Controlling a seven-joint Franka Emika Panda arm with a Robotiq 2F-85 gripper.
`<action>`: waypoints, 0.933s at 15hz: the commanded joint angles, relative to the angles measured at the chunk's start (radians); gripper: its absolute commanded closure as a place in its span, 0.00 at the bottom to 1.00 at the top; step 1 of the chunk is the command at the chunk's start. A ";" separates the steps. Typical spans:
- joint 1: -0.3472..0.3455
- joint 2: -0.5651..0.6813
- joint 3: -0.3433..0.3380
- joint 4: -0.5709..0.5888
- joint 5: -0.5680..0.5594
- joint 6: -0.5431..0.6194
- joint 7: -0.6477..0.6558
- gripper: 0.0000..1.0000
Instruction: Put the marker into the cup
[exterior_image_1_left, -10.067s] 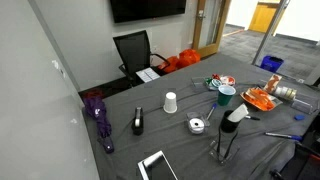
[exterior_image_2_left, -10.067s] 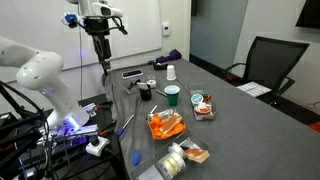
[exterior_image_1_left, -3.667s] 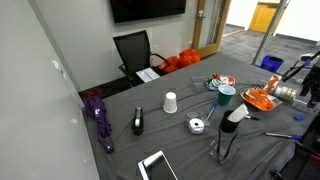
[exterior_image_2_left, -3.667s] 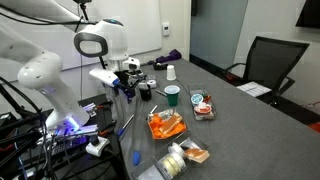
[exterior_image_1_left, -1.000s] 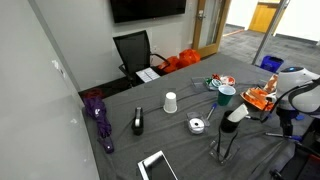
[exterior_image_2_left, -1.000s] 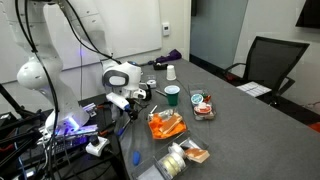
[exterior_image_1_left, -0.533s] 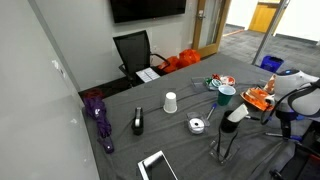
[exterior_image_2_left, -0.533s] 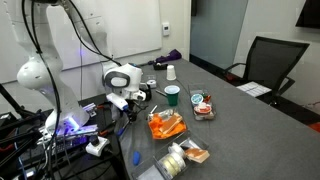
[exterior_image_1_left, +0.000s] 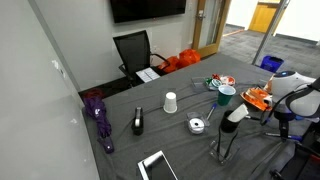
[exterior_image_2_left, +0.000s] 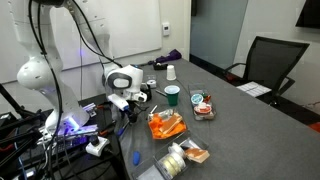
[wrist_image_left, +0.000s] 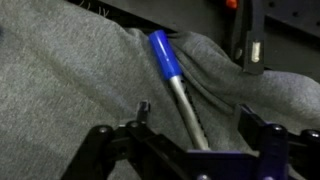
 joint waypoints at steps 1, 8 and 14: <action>0.000 0.030 0.006 0.026 -0.025 -0.018 0.036 0.44; 0.006 0.034 0.001 0.033 -0.038 -0.033 0.058 0.93; 0.008 0.024 -0.002 0.034 -0.065 -0.056 0.063 0.95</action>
